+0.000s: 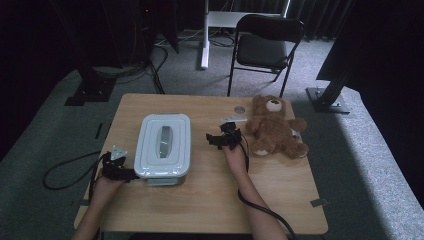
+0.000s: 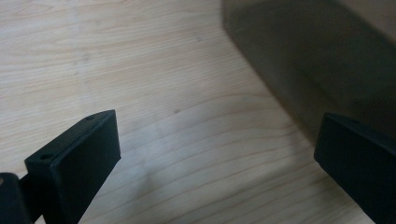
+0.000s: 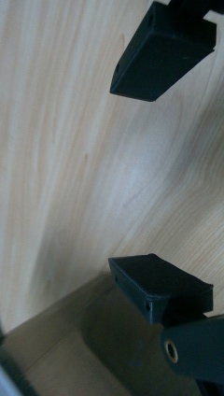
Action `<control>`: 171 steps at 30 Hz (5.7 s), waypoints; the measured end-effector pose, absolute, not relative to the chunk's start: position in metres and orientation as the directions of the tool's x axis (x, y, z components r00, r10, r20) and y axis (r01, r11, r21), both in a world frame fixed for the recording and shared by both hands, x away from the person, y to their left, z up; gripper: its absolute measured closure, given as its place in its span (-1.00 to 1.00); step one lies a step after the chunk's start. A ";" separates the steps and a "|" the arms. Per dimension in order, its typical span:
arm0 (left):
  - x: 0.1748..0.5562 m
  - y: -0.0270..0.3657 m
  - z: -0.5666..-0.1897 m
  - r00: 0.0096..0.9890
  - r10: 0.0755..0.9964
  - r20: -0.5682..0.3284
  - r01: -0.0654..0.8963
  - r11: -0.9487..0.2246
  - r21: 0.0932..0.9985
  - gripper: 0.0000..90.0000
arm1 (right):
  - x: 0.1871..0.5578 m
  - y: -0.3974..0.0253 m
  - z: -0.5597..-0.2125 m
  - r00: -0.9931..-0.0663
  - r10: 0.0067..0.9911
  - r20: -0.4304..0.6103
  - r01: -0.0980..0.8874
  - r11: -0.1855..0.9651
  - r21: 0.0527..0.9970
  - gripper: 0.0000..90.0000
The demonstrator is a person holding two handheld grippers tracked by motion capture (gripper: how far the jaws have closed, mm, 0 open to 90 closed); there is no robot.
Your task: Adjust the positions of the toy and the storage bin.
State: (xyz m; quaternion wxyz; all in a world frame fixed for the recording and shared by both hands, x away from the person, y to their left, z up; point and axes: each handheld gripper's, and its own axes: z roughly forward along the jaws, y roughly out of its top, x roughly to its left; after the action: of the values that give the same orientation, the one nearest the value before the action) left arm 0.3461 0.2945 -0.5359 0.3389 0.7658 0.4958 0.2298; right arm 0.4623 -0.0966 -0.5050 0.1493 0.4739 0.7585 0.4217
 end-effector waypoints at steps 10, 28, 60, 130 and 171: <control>0.344 0.277 -0.534 0.445 0.895 0.023 0.589 -0.313 0.745 -0.97 | 0.464 -0.095 -0.514 -0.549 0.811 0.204 0.588 0.201 0.783 -0.69; 0.349 0.239 -0.530 0.512 0.859 0.022 0.560 -0.352 0.750 -0.97 | 0.467 -0.097 -0.513 -0.596 0.781 0.188 0.571 0.247 0.783 -0.69; 0.371 0.236 -0.521 0.484 0.875 0.021 0.557 -0.327 0.763 -0.97 | 0.496 -0.087 -0.519 -0.655 0.715 0.243 0.575 0.264 0.775 -0.63; 0.268 0.228 -0.532 0.640 0.768 0.008 0.468 -0.398 0.789 -0.97 | 0.349 -0.212 -0.548 -0.698 0.710 0.096 0.461 0.342 0.819 -0.71; 0.259 0.233 -0.476 0.633 0.767 -0.099 0.528 -0.334 0.781 -0.97 | 0.291 -0.303 -0.560 -0.502 0.859 0.100 0.566 0.238 0.789 -0.70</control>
State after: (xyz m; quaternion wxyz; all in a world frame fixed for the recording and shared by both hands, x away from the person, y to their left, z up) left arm 0.2594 0.2333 -0.4763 0.4131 0.8037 0.4028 0.1452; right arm 0.2911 -0.3033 -0.5597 0.1809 0.4653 0.7657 0.4056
